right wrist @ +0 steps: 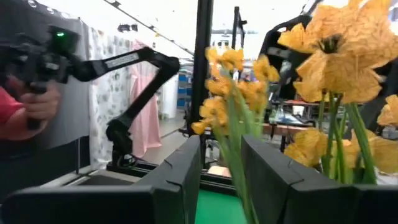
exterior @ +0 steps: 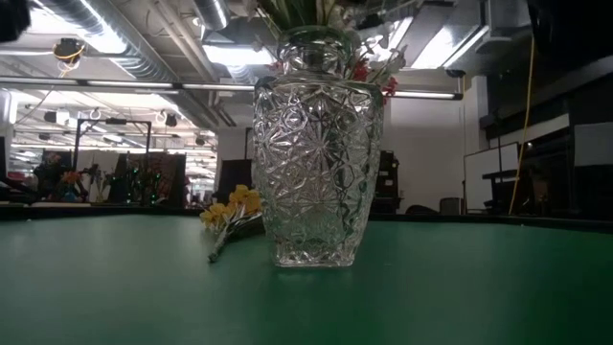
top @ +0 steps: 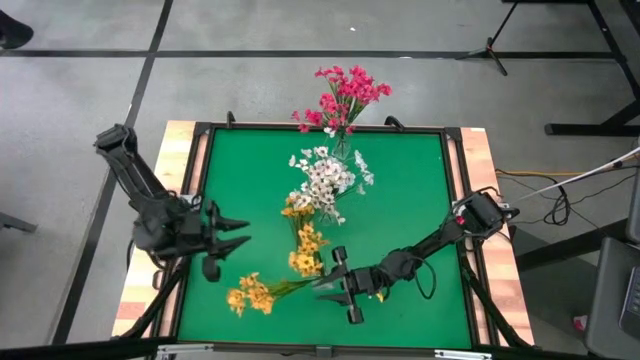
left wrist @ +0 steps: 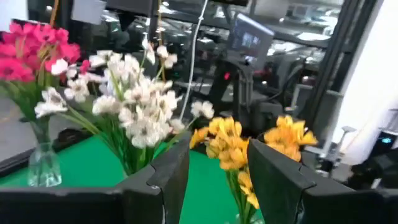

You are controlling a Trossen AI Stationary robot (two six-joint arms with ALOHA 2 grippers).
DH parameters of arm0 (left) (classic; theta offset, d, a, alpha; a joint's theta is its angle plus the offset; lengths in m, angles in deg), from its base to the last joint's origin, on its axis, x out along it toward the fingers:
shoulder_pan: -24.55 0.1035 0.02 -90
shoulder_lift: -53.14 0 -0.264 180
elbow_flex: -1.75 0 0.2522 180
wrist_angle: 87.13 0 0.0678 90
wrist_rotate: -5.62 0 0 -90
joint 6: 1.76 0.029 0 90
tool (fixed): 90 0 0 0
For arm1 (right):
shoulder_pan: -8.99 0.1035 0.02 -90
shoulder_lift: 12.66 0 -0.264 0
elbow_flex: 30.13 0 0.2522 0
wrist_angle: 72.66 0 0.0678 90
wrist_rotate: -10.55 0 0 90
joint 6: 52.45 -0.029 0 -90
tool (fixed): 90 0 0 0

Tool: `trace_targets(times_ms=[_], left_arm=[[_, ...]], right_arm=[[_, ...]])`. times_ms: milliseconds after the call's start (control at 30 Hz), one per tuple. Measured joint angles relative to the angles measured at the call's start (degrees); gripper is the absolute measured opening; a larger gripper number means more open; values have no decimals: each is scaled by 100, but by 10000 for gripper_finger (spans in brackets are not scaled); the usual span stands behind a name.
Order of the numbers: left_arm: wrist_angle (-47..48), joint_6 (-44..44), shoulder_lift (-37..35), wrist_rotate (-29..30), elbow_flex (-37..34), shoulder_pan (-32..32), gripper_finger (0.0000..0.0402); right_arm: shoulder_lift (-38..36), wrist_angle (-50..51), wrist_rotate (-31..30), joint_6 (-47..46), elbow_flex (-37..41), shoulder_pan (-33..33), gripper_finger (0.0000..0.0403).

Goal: Sort flowers into vase by color
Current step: Put the bottom yellow flowers into the bottom transparent vase

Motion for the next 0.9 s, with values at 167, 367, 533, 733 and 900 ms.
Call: trace_targets(times_ms=[167,367,533,733,900], left_arm=[[641,-209,-429,-99,7,-654,159],[2136,-1787,-606,60,7,-1513,159],[3646,-3807,-549,-48,7,-1805,159],[4302,-5448,-33,-530,7,-1461,158],[3743,-5370,513,-966,7,-732,146]], right_arm=[[-146,278,-135,3,0,49,117],[-159,388,-244,-13,0,55,117],[-159,368,-242,-19,0,55,117],[-159,368,-242,-17,0,55,117],[-159,364,-242,-18,0,55,117]])
